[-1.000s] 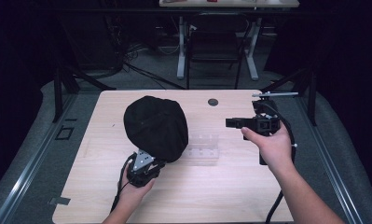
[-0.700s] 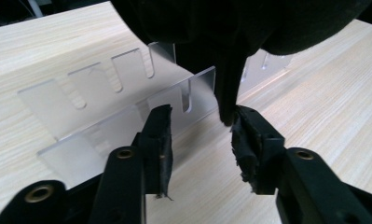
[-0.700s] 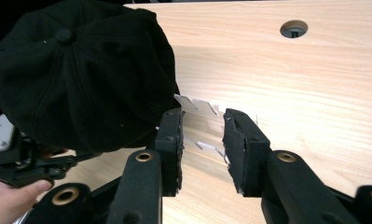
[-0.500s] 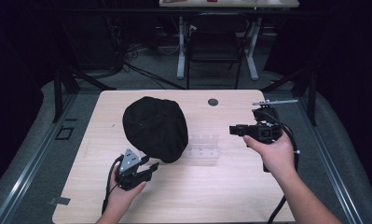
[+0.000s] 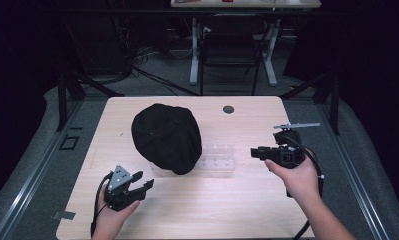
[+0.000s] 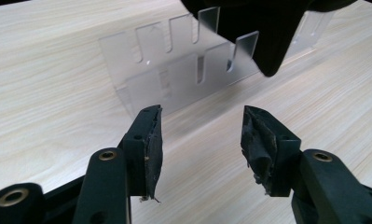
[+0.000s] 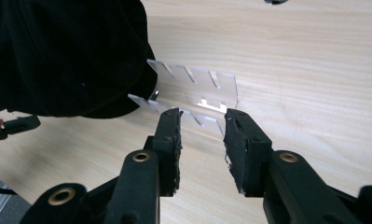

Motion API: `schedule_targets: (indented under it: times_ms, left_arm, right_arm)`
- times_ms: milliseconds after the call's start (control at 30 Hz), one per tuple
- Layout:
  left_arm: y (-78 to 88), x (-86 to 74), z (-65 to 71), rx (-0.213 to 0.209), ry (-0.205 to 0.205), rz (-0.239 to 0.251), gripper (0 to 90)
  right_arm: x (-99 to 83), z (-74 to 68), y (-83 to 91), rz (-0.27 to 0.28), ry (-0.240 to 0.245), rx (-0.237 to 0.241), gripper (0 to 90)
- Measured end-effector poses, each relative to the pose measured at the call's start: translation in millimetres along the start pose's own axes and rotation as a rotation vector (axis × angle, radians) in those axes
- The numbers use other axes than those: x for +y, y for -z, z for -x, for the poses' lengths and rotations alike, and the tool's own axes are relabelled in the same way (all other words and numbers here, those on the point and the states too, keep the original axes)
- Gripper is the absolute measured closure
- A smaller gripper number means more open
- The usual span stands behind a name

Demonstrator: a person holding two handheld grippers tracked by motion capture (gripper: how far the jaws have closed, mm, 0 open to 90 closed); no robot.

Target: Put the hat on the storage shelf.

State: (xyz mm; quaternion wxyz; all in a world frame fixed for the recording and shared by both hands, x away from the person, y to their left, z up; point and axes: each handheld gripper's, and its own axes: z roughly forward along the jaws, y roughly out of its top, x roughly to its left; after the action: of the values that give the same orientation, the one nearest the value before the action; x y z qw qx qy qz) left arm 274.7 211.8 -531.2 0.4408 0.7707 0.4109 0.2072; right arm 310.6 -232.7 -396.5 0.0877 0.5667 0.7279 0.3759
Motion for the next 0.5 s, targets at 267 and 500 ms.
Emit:
schedule_targets:
  times_ms: [267,500]
  left_arm:
    - [-1.4,-14.0,-10.9,0.015,0.042,-0.011,46.7]
    - [-4.6,-19.7,-13.3,0.016,0.046,-0.033,46.0]
  right_arm:
    - [-27.1,8.2,-6.7,-0.026,0.014,-0.025,64.0]
    - [-50.3,13.5,-13.1,-0.013,0.051,-0.063,60.7]
